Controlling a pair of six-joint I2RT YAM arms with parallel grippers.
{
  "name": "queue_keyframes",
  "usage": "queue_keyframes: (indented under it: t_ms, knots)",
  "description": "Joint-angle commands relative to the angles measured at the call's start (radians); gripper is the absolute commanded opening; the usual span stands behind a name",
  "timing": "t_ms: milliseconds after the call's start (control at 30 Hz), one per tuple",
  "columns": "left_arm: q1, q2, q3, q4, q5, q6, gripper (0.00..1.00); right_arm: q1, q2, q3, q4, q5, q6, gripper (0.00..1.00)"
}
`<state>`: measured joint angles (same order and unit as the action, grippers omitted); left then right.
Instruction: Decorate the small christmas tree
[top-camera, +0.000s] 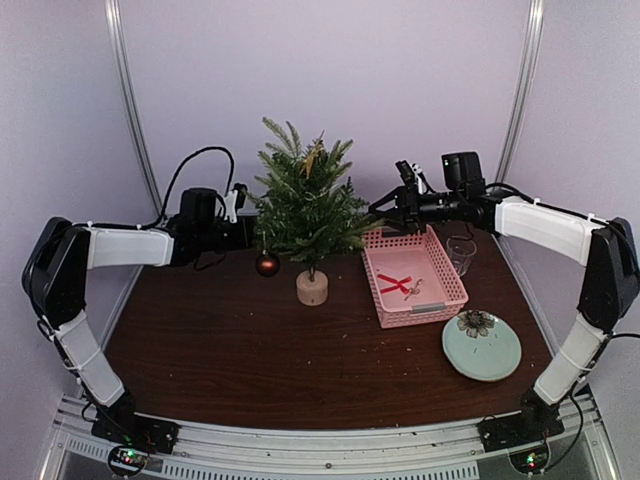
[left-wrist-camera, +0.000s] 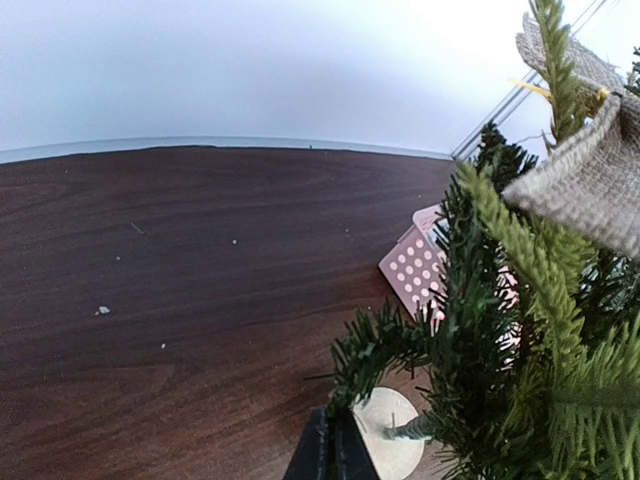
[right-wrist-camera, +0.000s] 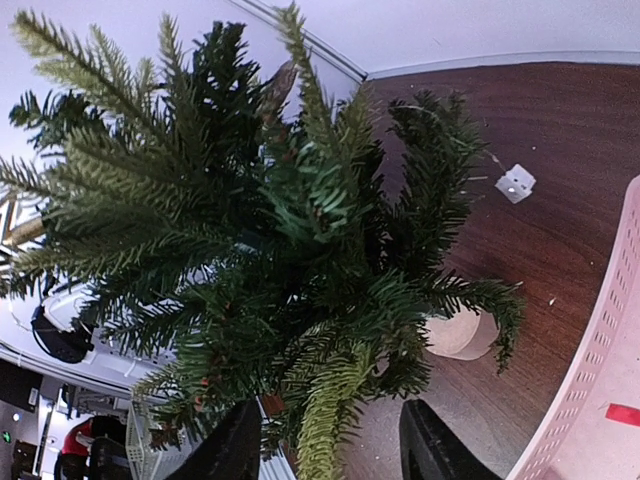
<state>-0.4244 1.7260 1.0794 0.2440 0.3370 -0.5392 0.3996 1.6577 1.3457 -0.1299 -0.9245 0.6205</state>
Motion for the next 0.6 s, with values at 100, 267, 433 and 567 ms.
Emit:
queue_keyframes:
  t_ms: [100,267,433,567]
  knots:
    - [0.027,0.056,0.074,0.067,0.055,0.024,0.00,0.036,0.007,0.011,0.023,-0.035,0.012,0.42]
    - [0.035,0.047,0.077,0.048,0.071,0.036,0.03,0.055,0.005,0.007,0.017,-0.034,0.014,0.29]
    - [0.036,0.012,0.071,0.015,0.065,0.049,0.21,0.058,-0.002,-0.003,0.019,-0.030,0.015,0.19]
    - [0.039,-0.021,0.067,-0.015,0.059,0.056,0.34,0.059,-0.007,-0.006,0.010,-0.035,0.015,0.11]
